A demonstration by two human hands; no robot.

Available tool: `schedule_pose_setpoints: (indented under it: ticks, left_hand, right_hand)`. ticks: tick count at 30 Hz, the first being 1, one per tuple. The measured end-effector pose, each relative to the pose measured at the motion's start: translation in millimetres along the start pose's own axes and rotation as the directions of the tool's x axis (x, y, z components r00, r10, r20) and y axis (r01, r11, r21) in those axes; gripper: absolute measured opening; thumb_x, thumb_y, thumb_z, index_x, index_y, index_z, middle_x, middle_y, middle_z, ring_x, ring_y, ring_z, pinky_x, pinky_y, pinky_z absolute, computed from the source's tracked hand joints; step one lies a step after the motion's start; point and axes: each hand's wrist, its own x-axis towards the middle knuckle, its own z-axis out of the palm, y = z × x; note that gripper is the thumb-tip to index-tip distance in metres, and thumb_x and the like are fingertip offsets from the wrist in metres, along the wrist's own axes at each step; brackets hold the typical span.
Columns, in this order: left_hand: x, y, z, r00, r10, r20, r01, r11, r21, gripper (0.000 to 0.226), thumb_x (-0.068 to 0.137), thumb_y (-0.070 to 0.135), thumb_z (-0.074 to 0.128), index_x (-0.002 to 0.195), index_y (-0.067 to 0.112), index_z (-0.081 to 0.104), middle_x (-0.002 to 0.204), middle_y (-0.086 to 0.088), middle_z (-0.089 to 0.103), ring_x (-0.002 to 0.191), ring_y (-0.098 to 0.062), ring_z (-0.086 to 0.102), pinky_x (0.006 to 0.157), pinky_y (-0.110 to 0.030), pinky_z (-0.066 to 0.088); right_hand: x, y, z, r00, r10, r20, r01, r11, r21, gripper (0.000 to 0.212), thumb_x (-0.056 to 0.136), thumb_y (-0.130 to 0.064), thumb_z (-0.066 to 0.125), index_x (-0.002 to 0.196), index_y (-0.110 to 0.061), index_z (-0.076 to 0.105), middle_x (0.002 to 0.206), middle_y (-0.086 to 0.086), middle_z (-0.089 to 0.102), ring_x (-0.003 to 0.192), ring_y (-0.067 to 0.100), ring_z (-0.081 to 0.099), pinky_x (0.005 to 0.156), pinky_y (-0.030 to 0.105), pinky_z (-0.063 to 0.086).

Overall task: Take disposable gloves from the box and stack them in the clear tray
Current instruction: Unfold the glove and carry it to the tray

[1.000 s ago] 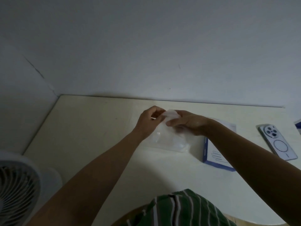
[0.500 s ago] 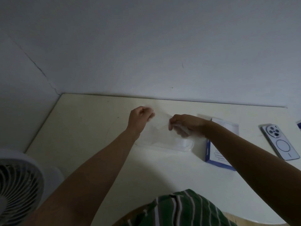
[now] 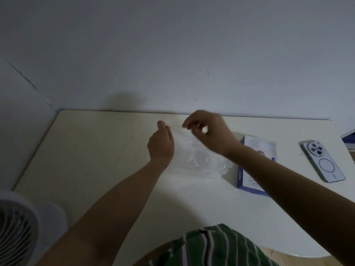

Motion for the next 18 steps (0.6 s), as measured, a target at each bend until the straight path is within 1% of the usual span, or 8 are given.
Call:
schedule_pose_setpoints:
  ticks: [3,6,8,11,12,14,16,18]
  left_hand:
    - [1.2,-2.0,5.5,1.000,-0.009,0.026,0.009,1.000,0.022,0.022,0.104,0.023,0.029,0.106,0.009,0.046,0.069,0.000,0.054,0.067,-0.030,0.061,0.049,-0.030,0.027]
    - [5.5,-7.6,10.1,0.995,-0.003,0.099,-0.005,0.997,0.072,0.022,0.105,0.022,0.027,0.109,0.008,0.043,0.082,-0.010,0.065,0.073,-0.034,0.062,0.055,-0.032,0.034]
    - [8.2,-8.8,14.1,0.977,-0.021,0.210,-0.002,0.994,0.106,0.019,0.103,0.017,0.027,0.112,0.008,0.041,0.094,-0.015,0.067,0.081,-0.035,0.062,0.061,-0.035,0.036]
    - [9.3,-10.5,17.6,0.933,-0.058,0.355,0.006,0.989,0.147,0.025,0.096,0.006,0.032,0.120,0.009,0.039,0.111,-0.017,0.060,0.093,-0.035,0.060,0.068,-0.036,0.038]
    - [8.5,-11.9,17.8,0.931,-0.032,0.365,-0.037,0.983,0.180,0.032,0.092,0.002,0.037,0.123,0.009,0.039,0.116,-0.016,0.055,0.097,-0.034,0.058,0.071,-0.035,0.039]
    - [6.9,-13.6,19.0,0.926,0.191,0.327,-0.295,0.905,0.307,0.046,0.082,-0.002,0.047,0.126,0.011,0.043,0.120,-0.012,0.046,0.104,-0.029,0.052,0.078,-0.032,0.040]
    - [8.5,-10.0,20.1,0.841,0.417,0.346,-0.528,0.772,0.354,0.042,0.079,0.000,0.049,0.119,0.013,0.049,0.116,-0.008,0.048,0.102,-0.025,0.049,0.078,-0.031,0.040]
    - [10.4,-6.2,22.4,0.768,0.400,0.500,-0.580,0.766,0.278,0.033,0.084,0.002,0.049,0.115,0.012,0.051,0.114,-0.008,0.050,0.102,-0.026,0.053,0.077,-0.032,0.042]
  right_hand:
    - [-5.3,16.1,34.5,0.945,0.167,0.282,-0.103,0.968,-0.227,0.024,0.092,-0.008,0.055,0.108,-0.019,0.069,0.102,-0.001,0.065,0.084,0.010,0.062,0.081,0.027,0.053]
    - [-15.6,45.3,56.8,0.828,0.421,0.370,-0.280,0.883,-0.378,0.032,0.092,-0.013,0.058,0.123,-0.021,0.059,0.118,0.004,0.060,0.100,0.018,0.061,0.090,0.031,0.051]
    - [-19.0,57.5,66.3,0.775,0.484,0.406,-0.305,0.849,-0.431,0.040,0.091,-0.015,0.060,0.129,-0.022,0.052,0.124,0.006,0.055,0.106,0.023,0.060,0.092,0.035,0.050]
    - [-19.2,68.1,80.6,0.743,0.502,0.441,-0.295,0.839,-0.458,0.056,0.088,-0.013,0.064,0.139,-0.021,0.042,0.130,0.010,0.047,0.103,0.027,0.060,0.087,0.038,0.053]
    - [-19.1,71.0,84.4,0.734,0.511,0.447,-0.293,0.832,-0.470,0.060,0.088,-0.014,0.066,0.141,-0.021,0.039,0.130,0.011,0.045,0.101,0.027,0.060,0.085,0.037,0.054]
    - [-20.1,75.3,89.5,0.706,0.538,0.460,-0.295,0.814,-0.500,0.067,0.086,-0.018,0.068,0.144,-0.020,0.034,0.132,0.012,0.042,0.101,0.028,0.058,0.086,0.038,0.054]
    - [-21.3,79.6,95.0,0.678,0.555,0.482,-0.280,0.801,-0.529,0.073,0.085,-0.024,0.070,0.146,-0.018,0.030,0.133,0.013,0.039,0.105,0.029,0.056,0.089,0.038,0.052]
    - [-20.9,81.5,98.4,0.663,0.561,0.495,-0.273,0.797,-0.538,0.077,0.084,-0.025,0.072,0.147,-0.015,0.028,0.133,0.015,0.037,0.107,0.030,0.054,0.090,0.036,0.050]
